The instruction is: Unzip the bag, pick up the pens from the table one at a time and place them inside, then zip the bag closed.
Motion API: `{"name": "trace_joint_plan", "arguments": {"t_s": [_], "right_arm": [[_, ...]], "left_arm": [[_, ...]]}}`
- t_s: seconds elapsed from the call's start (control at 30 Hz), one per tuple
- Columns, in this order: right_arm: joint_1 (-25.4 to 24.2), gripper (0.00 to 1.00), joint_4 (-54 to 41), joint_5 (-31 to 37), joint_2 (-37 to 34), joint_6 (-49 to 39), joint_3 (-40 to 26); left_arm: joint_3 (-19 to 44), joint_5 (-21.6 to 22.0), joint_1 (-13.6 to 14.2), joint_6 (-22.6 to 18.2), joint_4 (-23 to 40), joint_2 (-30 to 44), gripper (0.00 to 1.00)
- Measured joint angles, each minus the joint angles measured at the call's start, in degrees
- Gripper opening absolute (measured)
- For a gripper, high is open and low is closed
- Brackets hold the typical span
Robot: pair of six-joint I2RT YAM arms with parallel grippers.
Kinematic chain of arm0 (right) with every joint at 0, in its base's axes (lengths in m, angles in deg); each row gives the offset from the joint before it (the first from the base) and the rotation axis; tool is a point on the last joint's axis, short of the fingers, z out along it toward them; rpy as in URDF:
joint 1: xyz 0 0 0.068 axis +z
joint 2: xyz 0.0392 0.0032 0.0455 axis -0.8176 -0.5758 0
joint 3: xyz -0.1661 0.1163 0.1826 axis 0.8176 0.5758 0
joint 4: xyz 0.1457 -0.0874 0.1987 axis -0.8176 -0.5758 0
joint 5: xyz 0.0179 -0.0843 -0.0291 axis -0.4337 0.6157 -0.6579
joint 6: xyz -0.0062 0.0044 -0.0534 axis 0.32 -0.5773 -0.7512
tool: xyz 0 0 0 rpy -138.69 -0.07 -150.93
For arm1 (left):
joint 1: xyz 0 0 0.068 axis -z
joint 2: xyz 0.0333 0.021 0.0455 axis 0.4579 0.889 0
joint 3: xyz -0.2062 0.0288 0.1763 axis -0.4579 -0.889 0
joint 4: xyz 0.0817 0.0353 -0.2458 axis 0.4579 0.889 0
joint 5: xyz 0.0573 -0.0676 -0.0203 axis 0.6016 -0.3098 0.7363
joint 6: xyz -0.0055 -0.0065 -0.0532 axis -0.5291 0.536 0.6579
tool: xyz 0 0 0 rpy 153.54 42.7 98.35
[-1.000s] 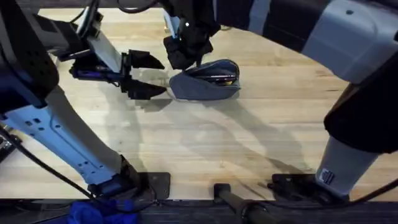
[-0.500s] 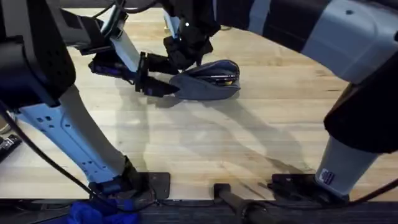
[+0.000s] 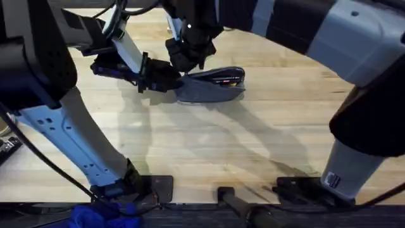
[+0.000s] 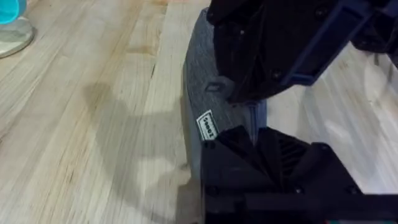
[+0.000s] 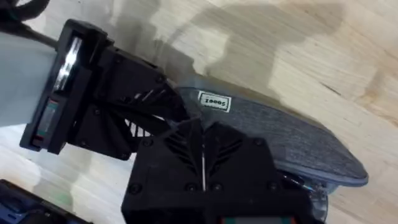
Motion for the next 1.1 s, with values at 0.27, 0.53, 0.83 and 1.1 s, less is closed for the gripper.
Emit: {"name": "trace_joint_plan", "arguments": {"t_s": [0.27, 0.53, 0.83, 1.1], "right_arm": [[0.0, 0.030, 0.0, 0.0, 0.0, 0.0, 0.0], [-0.1, 0.030, -1.3, 0.0, 0.0, 0.0, -0.1], [-1.6, 0.030, -3.4, -0.4, 0.8, 0.5, -0.3], [-3.4, 0.032, -6.8, -1.1, 2.5, 1.9, -0.3]], "left_arm": [[0.0, 0.0, 0.0, 0.0, 0.0, 0.0, 0.043], [0.0, 0.0, 0.0, 0.0, 0.2, 0.0, 0.042], [0.0, -0.1, 0.0, 0.0, 0.2, 0.0, 0.042], [0.0, -0.4, 0.3, 0.0, 0.4, 0.0, 0.042]]}}
